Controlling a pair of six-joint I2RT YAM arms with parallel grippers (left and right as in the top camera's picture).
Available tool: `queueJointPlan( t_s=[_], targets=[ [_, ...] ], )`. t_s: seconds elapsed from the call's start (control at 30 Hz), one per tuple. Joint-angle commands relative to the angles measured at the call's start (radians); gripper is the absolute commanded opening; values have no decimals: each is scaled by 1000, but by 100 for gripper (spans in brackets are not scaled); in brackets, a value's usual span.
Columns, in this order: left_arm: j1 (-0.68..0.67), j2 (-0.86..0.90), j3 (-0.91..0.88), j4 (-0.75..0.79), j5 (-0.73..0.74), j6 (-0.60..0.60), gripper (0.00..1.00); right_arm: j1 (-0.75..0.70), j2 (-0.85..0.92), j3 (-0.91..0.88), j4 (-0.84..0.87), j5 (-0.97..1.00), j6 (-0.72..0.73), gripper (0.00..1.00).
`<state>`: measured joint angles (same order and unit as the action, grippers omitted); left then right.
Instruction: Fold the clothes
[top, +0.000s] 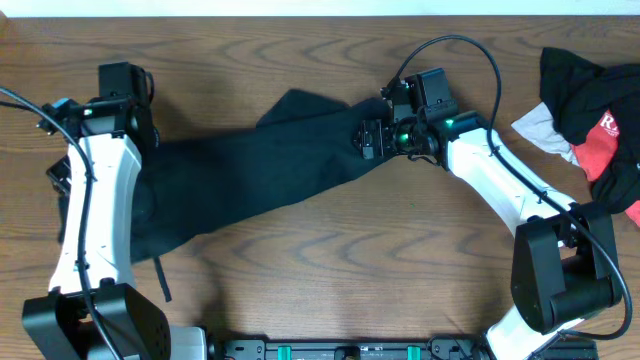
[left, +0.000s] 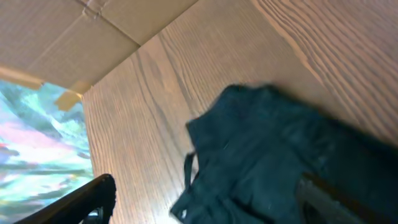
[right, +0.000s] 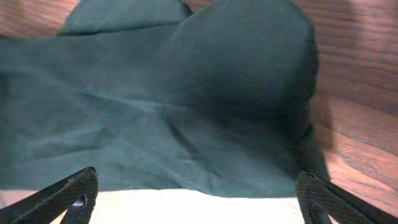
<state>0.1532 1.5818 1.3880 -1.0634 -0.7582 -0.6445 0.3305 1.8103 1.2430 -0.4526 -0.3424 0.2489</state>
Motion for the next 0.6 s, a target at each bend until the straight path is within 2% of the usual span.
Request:
queueJointPlan(
  t_s=[0.0,0.07,0.27,0.43,0.57],
  targets=[
    [4,-19,9,-1,32,-4,93,27,-17,19,3,-43,-2,99],
    [1,-38,9,-5,105,11,93,44,-17,19,8,-56,-22,99],
    [0,-80,9,-47,489,65,92,112,-17,19,87,-58,-26,99],
    [-2,-78,-30,-45,557,110,91,162,-14,19,156,-50,-26,93],
    [-2,-78,-103,-11,607,117,83,181,-3,19,177,5,-16,85]
  ],
)
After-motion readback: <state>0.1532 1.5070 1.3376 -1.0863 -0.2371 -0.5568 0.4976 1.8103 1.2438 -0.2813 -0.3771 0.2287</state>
